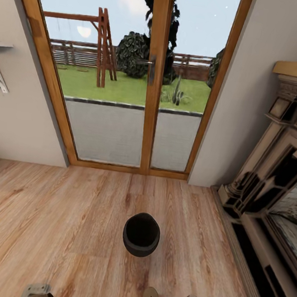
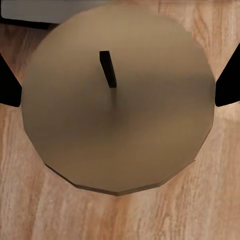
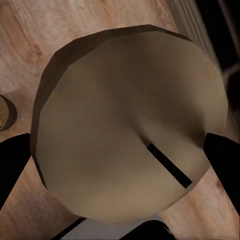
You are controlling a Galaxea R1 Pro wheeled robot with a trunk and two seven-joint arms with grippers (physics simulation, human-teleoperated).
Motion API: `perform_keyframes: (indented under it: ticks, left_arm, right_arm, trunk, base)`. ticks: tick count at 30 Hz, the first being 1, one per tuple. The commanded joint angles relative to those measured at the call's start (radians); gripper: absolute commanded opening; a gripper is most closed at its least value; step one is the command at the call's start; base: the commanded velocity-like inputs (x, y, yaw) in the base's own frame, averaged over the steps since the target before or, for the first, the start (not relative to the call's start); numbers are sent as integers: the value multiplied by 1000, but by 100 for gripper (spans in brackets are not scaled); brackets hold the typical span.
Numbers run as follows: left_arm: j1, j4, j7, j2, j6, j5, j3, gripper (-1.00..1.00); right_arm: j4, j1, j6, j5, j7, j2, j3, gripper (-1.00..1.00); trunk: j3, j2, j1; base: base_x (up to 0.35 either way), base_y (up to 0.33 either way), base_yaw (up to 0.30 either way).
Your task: Place each of the two pumpkins and all three candles from the living room inside a cabinet in the living room (use any cabinet), then make sure every cabinet is closed, and position the cauldron so it is next to a table in the living room.
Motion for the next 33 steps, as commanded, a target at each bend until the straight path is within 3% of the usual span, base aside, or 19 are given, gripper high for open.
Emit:
perform_keyframes:
  ticks: [1, 6, 10, 18, 27, 33]
  left_arm:
    - [0, 20, 10, -1, -22, 2, 0, -100]
    - [0, 81, 93, -2, -84, 3, 0, -100]
    - [0, 89, 110, -2, -91, 3, -2, -100]
    - [0, 89, 113, -2, -93, 5, -2, -100]
    - [0, 88, 113, -9, -102, 2, -4, -100]
    - [0, 88, 113, -4, -104, 4, -2, -100]
  right_arm:
    - [15, 0, -3, 3, 7, 7, 0, -100]
    - [76, 0, -31, 4, 44, 25, 0, -100]
    - [125, 0, -92, 3, 83, 32, 1, -100]
    - [141, 0, -108, 5, 105, 34, 1, -100]
    - [143, 0, -108, 3, 107, 34, 1, -100]
    - [162, 0, -108, 5, 107, 34, 1, -100]
  trunk:
    - [3, 7, -4]
    - [19, 42, -23]
    - [32, 70, -38]
    - [57, 126, -69]
    - [57, 126, -69]
    - [55, 126, -69]
  base:
    - [0, 0, 0]
    - [0, 0, 0]
    - [0, 0, 0]
    - [0, 0, -27]
    - [-12, 0, -251]
    - [-213, 67, -275]
